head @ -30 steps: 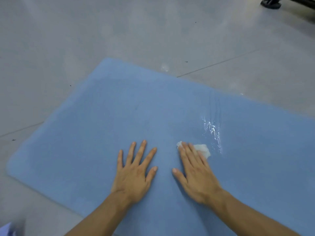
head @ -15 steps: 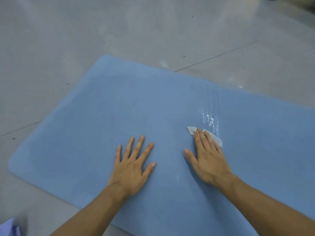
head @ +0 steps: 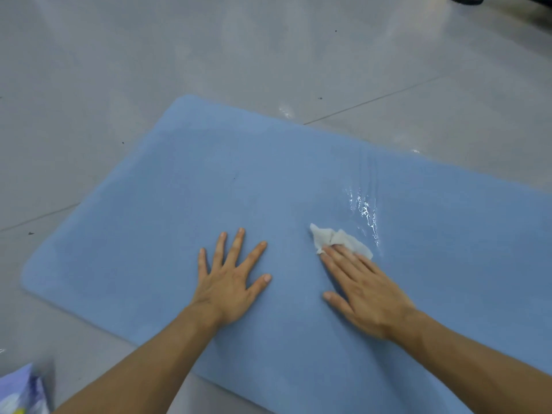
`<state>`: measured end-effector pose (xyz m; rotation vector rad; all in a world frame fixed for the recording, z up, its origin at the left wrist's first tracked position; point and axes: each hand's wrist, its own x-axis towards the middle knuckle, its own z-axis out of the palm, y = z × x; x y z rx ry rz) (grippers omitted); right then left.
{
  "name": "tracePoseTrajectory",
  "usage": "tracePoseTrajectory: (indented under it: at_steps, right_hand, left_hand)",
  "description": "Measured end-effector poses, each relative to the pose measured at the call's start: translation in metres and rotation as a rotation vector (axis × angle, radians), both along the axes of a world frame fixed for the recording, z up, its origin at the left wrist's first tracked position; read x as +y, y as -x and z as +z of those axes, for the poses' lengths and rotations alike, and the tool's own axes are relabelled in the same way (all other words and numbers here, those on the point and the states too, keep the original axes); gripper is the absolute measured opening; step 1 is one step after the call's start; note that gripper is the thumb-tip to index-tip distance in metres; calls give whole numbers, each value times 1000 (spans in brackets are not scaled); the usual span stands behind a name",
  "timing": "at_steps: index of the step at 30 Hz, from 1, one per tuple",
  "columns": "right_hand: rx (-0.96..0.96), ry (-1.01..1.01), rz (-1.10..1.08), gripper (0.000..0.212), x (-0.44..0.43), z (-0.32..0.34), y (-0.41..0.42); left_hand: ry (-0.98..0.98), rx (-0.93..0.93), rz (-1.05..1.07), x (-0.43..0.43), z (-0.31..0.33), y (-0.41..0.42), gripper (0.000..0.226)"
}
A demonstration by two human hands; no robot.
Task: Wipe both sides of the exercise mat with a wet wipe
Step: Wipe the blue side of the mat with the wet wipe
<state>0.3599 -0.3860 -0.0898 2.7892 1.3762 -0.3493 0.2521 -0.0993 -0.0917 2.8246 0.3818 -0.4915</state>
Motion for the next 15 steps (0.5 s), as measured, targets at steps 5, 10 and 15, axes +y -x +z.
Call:
tracePoseTrajectory:
  at_steps: [5, 10, 15]
  right_hand:
    - [127, -55, -312, 97, -11, 6, -5]
    - [99, -55, 96, 80, -15, 16, 65]
    - [18, -35, 148, 77, -34, 9, 68]
  left_hand:
    - [7, -2, 29, -8, 0, 7, 84]
    - [26, -13, 58, -16, -1, 15, 83]
    - [35, -10, 61, -18, -2, 21, 80]
